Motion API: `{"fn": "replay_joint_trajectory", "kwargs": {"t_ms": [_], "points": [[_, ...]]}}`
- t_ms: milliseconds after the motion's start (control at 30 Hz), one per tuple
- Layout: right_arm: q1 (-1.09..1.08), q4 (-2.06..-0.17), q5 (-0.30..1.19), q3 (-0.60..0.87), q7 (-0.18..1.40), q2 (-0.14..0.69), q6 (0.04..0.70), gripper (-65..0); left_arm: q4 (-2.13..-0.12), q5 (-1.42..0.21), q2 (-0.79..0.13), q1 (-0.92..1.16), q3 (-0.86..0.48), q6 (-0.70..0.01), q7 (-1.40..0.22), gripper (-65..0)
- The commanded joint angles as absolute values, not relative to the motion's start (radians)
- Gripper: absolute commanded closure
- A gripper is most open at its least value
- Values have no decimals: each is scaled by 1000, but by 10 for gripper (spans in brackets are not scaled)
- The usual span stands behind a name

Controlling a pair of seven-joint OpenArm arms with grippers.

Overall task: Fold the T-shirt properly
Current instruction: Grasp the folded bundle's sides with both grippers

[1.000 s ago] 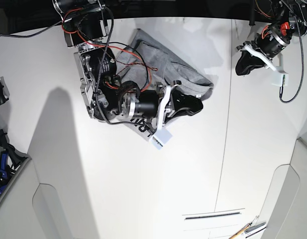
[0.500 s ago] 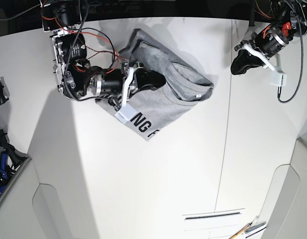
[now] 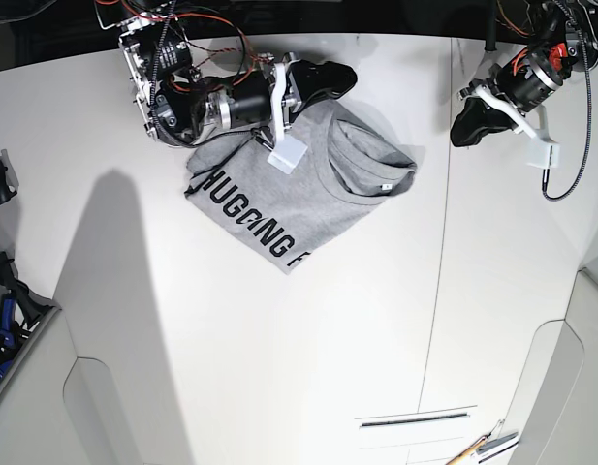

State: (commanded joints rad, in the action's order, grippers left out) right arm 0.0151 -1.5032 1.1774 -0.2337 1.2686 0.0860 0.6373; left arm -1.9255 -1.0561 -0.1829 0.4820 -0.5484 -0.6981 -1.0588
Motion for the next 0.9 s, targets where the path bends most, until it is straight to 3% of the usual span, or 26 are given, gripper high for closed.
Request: {"fn": "replay_joint_trajectory", "kwargs": {"t_ms": [133, 233, 333, 433, 533, 667, 900], "points": [[-60, -1605, 1129, -141, 1226, 86, 637, 0, -1927, -1172, -182, 482, -548, -698, -1090, 0], [-145, -1610, 964, -70, 1095, 86, 635, 0, -1942, -1171, -183, 482, -516, -698, -1106, 0], [-191, -1608, 774, -24, 937, 86, 631, 0, -1960, -1171, -183, 482, -403, -698, -1118, 0], [-228, -1569, 661, -22, 885, 86, 631, 0, -1965, -1151, -182, 479, -228, -698, -1092, 0], [-271, -1464, 650, -22, 859, 86, 631, 0, -1965, -998, -173, 473, -60, -698, -981, 0], [-336, -1288, 643, -22, 787, 84, 632, 0, -1964, -877, -139, 417, 109, -698, -960, 0], [-407, -1124, 614, -36, 782, 75, 632, 0, -1947, -711, -108, 396, 195, -698, -889, 0]]}}
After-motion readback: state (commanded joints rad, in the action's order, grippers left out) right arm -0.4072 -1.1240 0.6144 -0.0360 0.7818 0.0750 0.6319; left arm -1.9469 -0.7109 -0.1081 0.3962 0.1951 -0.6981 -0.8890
